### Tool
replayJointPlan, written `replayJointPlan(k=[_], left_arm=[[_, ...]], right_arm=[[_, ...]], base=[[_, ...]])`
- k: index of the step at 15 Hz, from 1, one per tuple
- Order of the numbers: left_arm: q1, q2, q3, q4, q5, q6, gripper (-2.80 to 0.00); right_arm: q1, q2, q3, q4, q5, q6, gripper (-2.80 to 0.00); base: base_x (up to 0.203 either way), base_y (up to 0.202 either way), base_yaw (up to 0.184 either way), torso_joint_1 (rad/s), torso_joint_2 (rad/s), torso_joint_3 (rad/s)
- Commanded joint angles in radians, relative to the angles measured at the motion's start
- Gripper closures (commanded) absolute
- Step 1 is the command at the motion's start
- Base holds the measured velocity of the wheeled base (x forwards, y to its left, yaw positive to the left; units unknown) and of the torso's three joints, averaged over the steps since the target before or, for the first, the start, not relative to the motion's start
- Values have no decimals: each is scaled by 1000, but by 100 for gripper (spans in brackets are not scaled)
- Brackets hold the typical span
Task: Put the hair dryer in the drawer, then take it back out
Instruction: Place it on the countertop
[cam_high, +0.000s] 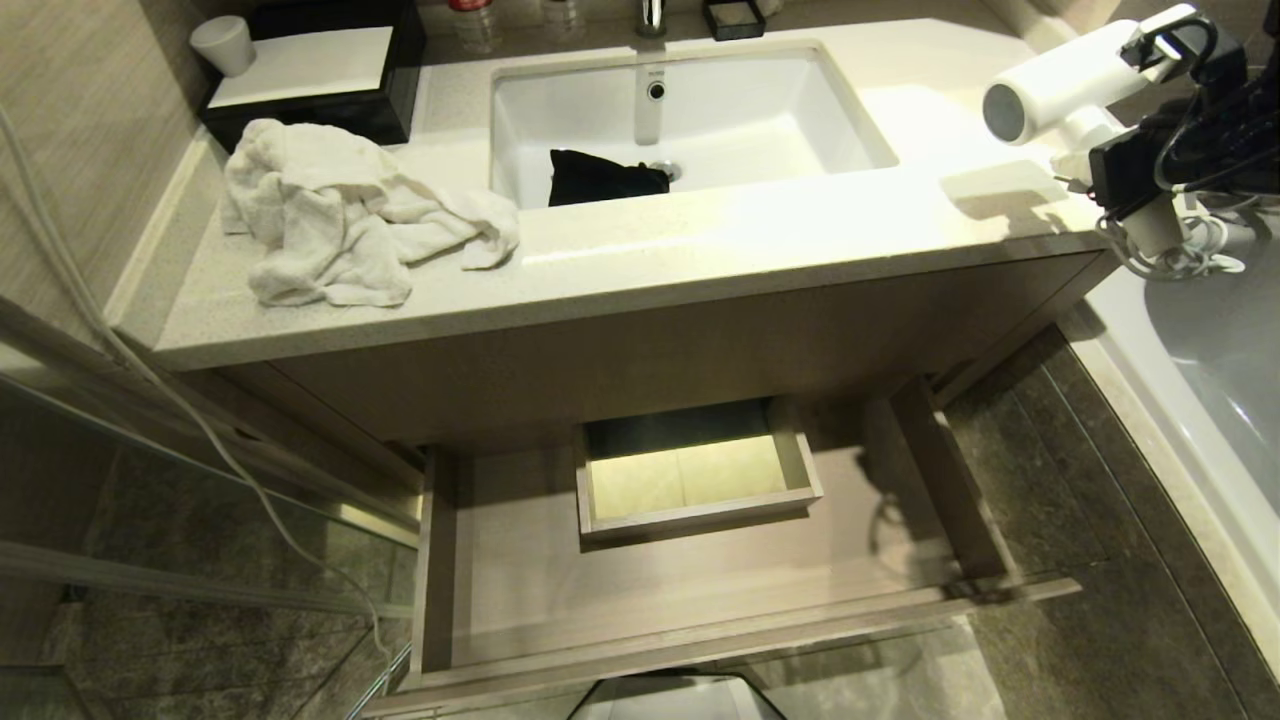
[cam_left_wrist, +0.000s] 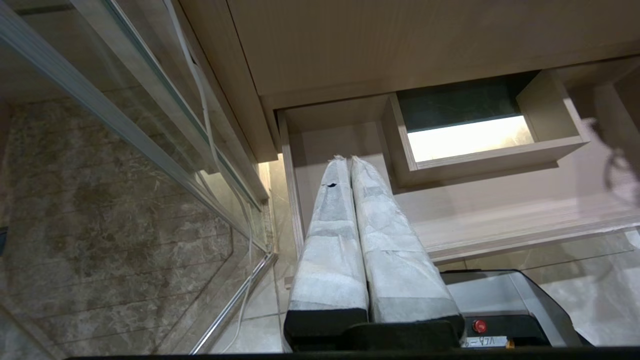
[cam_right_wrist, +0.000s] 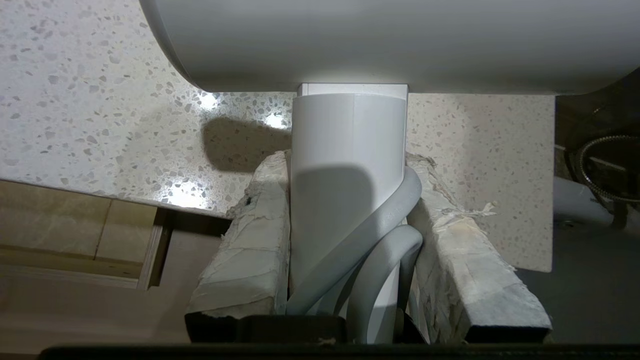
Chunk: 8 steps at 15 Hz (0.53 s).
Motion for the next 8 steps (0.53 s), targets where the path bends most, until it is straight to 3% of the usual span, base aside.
replayJointPlan(k=[1, 3, 8], left_arm=[[0, 0, 2, 0, 0, 1, 0], [0, 0, 0, 0, 0, 1, 0], [0, 0, 2, 0, 0, 1, 0]], right_arm=[[0, -32, 16, 3, -2, -4, 0], [0, -37, 23, 1, -6, -6, 0], [0, -39, 28, 5, -6, -29, 0]], base=[[0, 0, 0, 186, -345, -147], [0, 0, 0, 109, -227, -95], [0, 0, 0, 30, 2, 30]])
